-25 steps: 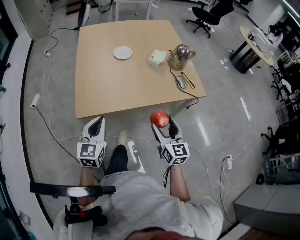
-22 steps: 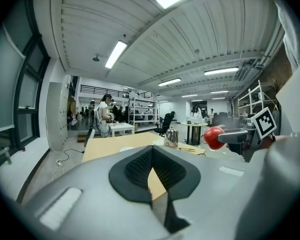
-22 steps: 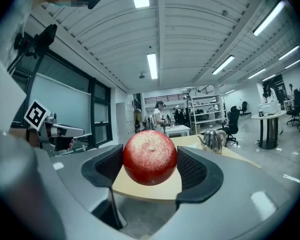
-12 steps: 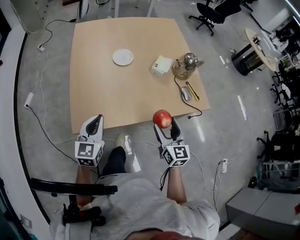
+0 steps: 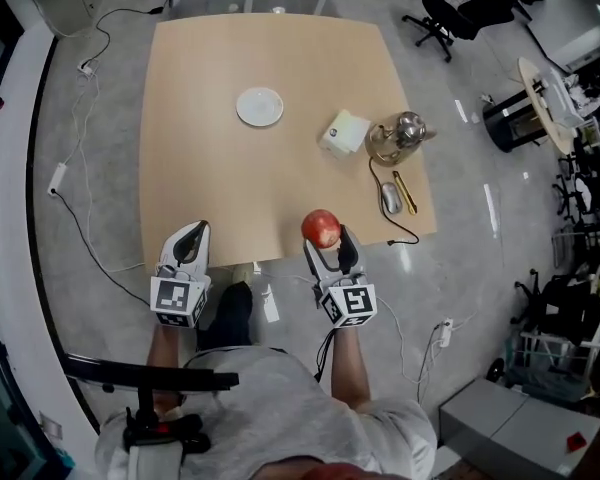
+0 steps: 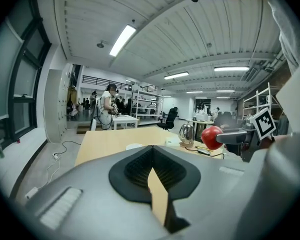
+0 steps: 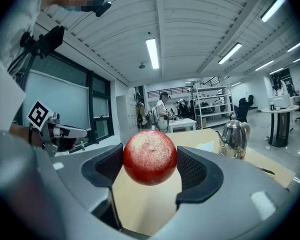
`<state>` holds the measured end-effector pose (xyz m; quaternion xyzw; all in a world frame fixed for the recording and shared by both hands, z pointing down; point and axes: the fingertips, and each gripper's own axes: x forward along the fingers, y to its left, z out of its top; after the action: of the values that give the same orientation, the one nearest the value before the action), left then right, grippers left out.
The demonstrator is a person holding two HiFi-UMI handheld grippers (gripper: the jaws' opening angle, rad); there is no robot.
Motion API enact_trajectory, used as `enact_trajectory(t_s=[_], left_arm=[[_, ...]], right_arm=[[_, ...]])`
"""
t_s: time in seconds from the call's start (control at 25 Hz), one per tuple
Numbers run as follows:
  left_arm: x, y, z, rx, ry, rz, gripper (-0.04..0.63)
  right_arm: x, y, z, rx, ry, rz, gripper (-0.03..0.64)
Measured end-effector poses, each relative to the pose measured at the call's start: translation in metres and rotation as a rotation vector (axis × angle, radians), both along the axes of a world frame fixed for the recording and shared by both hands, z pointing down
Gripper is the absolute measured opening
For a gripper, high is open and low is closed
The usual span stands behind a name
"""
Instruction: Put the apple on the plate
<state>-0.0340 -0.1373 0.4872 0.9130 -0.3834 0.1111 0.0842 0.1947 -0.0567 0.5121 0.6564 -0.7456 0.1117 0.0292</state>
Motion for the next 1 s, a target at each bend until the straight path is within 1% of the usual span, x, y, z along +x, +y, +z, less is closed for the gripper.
enact_trajectory(t_s=[0.52,0.76,1.0], left_arm=[[0.000,-0.056,0.048,-0.100,-0.035,-0.046,0.020],[-0.001,-0.077,0.059,-0.133,-0.039,-0.055,0.020],[0.001,-0.093,0.067,-0.150,-0.044,-0.056,0.020]], right_arm=[[-0.009,-0.092,0.033,-0.056,0.025,-0.095,0.342],[-0.017,-0.133,0.039,-0.050,0.037,-0.123,0.342],[-0.014,-0.174,0.042,-0.038,0.055,-0.131,0.342]])
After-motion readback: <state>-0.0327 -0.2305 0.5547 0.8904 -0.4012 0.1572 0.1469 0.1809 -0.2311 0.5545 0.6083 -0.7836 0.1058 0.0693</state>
